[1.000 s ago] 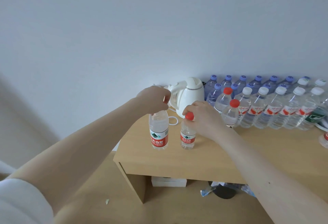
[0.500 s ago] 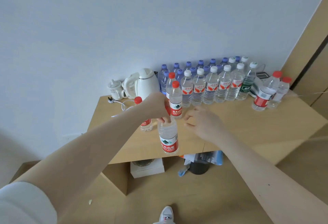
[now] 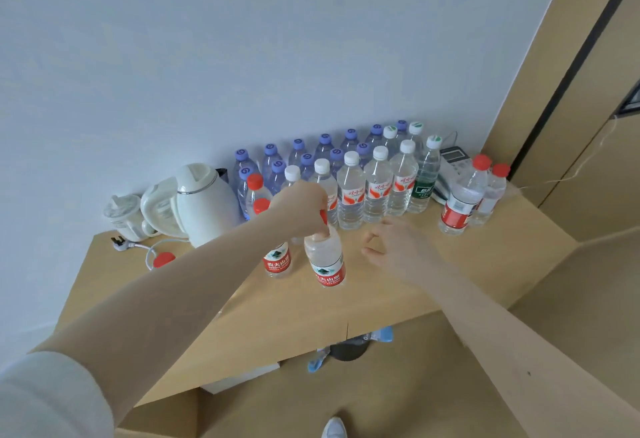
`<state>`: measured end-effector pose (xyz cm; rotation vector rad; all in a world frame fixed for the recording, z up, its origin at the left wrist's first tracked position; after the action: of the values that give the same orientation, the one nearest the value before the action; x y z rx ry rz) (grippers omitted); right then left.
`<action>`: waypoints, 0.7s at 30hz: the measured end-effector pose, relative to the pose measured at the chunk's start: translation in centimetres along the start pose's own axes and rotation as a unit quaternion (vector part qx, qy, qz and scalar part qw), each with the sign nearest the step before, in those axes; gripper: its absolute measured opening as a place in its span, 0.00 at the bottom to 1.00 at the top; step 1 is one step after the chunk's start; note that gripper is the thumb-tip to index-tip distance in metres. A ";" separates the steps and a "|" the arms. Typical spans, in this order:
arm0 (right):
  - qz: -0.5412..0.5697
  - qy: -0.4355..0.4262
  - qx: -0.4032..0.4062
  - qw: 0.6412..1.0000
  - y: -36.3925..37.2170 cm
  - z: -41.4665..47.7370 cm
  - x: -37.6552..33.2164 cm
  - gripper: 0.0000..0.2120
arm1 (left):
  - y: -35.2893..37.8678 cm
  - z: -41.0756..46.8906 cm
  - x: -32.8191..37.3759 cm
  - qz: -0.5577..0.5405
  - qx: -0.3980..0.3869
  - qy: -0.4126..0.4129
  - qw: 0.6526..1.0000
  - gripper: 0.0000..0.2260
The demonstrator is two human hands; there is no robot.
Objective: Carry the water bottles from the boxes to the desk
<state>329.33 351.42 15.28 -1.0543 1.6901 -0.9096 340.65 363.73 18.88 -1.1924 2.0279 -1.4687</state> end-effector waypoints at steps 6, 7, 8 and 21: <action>-0.005 -0.007 -0.004 1.000 -2.0 5.6 1.5 0.12 | -1.3 5.7 -0.9 0.019 -0.012 -0.011 1.000 0.10; -0.007 -0.010 -0.011 1.000 -2.1 6.3 1.6 0.12 | -1.4 6.3 -1.1 0.016 -0.014 -0.018 1.000 0.10; -0.010 -0.015 -0.018 1.000 -2.1 6.9 1.8 0.13 | -1.5 6.8 -1.3 0.015 -0.015 -0.023 1.000 0.09; -0.008 -0.116 -0.054 0.992 -2.9 11.3 2.8 0.10 | -0.9 8.0 -2.6 0.012 -0.012 -0.129 0.992 0.07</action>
<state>340.14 346.51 13.51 -1.1978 1.5519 -0.6833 348.11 360.95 16.12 -1.2886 1.8832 -1.2118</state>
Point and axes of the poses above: each hand's wrist, its own z-axis towards the middle knuckle, its own y-axis out of the palm, x = y × z, the point moved 5 cm from there along z, towards the middle knuckle, and after that the axes turned 14 degrees about -x, right-handed, at the moved point
